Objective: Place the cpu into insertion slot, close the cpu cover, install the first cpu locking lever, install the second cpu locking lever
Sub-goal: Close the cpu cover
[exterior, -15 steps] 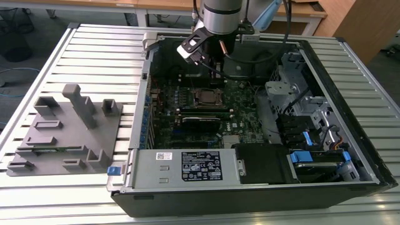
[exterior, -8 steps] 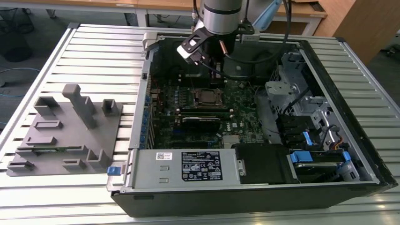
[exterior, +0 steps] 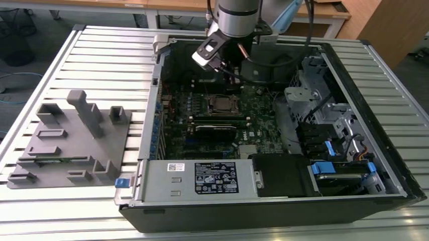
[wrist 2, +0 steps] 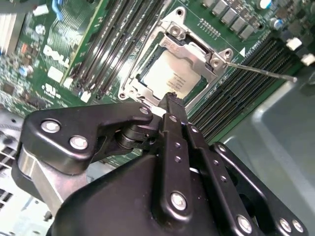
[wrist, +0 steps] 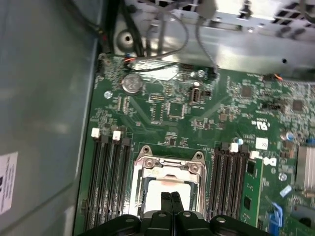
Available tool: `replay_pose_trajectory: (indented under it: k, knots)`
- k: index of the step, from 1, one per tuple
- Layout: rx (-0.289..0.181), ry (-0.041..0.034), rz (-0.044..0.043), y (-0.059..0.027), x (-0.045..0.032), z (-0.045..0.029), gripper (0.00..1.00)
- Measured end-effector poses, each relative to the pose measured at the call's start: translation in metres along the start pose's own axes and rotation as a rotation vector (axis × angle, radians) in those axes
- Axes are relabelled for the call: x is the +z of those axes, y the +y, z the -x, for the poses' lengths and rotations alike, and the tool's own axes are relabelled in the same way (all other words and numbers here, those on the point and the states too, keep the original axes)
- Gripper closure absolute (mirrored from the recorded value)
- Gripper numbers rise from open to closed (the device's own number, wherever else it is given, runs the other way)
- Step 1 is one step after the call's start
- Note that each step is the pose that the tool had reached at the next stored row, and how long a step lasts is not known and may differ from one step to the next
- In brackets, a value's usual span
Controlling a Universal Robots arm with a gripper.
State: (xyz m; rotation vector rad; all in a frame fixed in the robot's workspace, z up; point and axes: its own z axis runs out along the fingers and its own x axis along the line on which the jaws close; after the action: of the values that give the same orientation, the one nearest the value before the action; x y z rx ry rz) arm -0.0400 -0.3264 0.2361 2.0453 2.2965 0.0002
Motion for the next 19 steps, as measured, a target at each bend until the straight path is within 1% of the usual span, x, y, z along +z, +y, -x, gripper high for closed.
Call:
replay_pose_trajectory:
  k: [19]
  knots:
    - [-0.345,0.0128,0.0168,-0.0001,0.0014,-0.0001,0.89]
